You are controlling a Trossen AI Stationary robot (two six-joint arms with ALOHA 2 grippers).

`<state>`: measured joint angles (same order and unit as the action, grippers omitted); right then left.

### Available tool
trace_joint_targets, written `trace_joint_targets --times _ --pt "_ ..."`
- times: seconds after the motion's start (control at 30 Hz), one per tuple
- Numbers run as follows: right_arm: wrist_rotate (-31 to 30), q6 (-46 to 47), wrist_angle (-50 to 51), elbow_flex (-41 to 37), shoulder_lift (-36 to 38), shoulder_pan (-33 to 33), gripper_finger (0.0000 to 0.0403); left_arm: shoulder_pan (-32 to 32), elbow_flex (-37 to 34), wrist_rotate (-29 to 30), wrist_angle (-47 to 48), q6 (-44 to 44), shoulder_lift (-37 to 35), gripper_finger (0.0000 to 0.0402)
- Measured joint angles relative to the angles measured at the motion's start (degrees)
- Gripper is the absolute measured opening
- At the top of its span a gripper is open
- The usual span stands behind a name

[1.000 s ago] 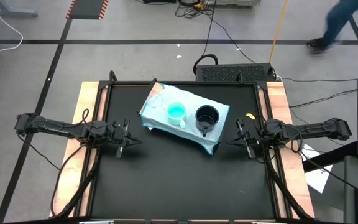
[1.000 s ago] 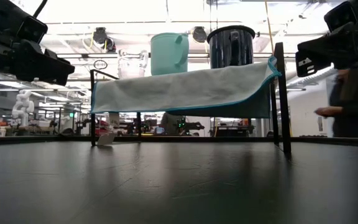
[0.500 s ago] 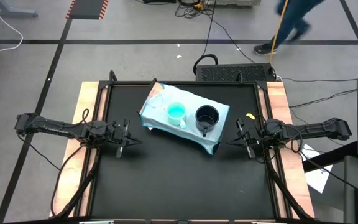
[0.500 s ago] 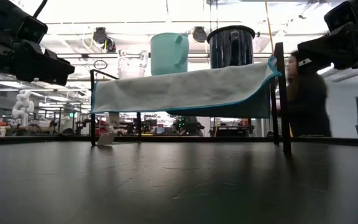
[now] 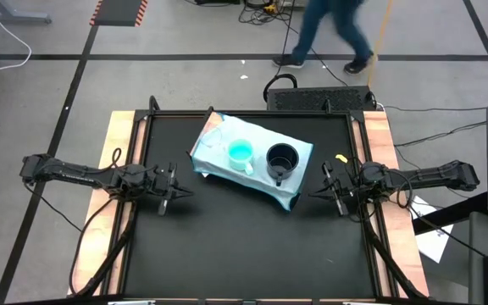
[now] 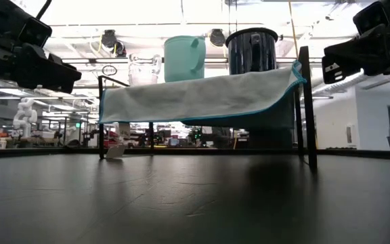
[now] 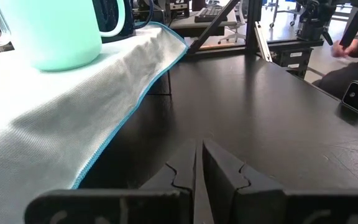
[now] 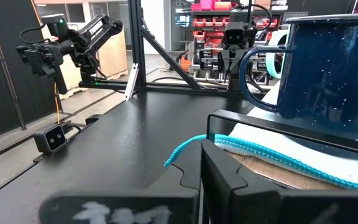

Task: Stack small to large cups/mugs on shelf
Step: Return to Home Position

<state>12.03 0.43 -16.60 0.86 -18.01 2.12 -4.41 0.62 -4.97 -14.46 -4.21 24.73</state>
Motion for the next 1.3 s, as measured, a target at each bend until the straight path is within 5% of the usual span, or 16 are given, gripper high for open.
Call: trace_joint_targets --times 1.3 --pt "0.0 0.0 0.0 0.0 0.0 0.0 0.0 0.0 0.0 0.0 0.0 0.0 0.0 0.0031"
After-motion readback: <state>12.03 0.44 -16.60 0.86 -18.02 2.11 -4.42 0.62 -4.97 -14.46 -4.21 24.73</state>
